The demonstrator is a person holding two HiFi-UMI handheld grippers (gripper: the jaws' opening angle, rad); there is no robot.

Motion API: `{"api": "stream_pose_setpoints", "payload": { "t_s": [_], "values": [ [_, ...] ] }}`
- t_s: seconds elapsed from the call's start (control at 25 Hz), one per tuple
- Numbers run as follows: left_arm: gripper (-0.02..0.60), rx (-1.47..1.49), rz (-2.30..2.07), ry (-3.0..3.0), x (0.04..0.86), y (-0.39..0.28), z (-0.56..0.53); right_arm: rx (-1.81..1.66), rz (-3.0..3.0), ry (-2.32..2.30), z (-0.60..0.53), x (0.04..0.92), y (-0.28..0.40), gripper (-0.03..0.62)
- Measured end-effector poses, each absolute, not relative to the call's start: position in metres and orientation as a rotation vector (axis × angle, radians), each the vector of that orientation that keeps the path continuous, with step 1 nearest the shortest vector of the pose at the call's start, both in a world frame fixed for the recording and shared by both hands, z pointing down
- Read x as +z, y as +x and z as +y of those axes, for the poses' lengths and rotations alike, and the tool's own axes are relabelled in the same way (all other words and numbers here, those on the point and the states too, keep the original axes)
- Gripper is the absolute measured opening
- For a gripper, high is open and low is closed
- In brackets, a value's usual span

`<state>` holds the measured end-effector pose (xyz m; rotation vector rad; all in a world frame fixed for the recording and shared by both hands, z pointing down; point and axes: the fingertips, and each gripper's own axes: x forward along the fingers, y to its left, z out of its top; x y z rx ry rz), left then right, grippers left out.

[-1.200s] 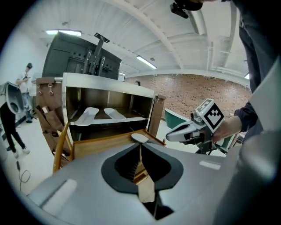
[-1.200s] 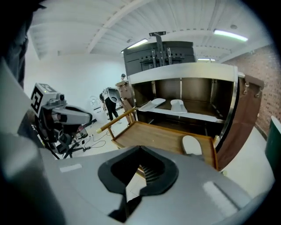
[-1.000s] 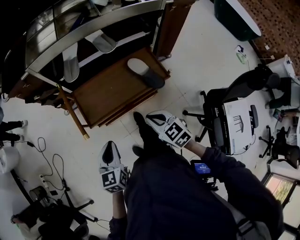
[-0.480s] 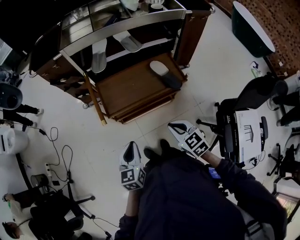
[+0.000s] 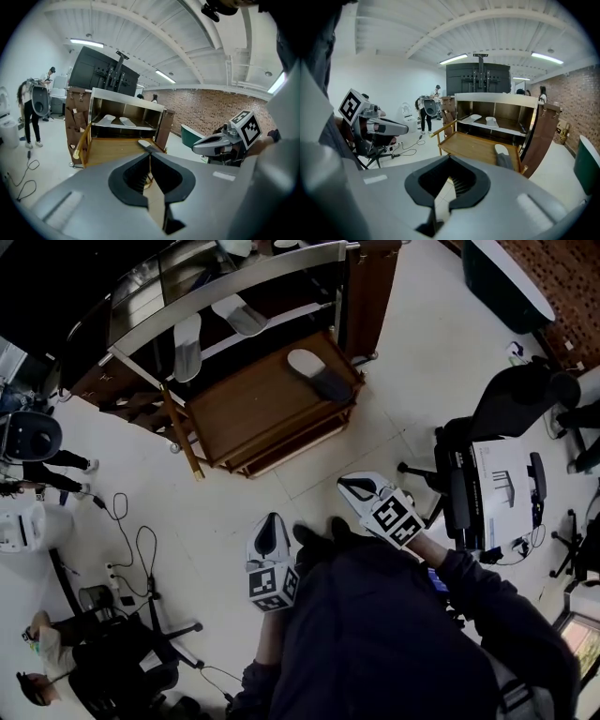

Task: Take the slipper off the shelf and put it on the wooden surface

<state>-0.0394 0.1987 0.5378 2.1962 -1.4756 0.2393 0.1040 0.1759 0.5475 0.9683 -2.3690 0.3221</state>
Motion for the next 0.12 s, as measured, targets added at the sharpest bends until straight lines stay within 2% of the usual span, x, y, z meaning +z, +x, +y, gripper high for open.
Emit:
{"api": "stream_pose_setpoints", "payload": {
  "t_s": [0.12],
  "values": [
    [0.028, 0.234, -1.488, 2.212, 0.529, -0.01, 0.203, 0.31, -2.382, 0.962, 0.182, 0.543, 0.129, 0.0]
  ]
}}
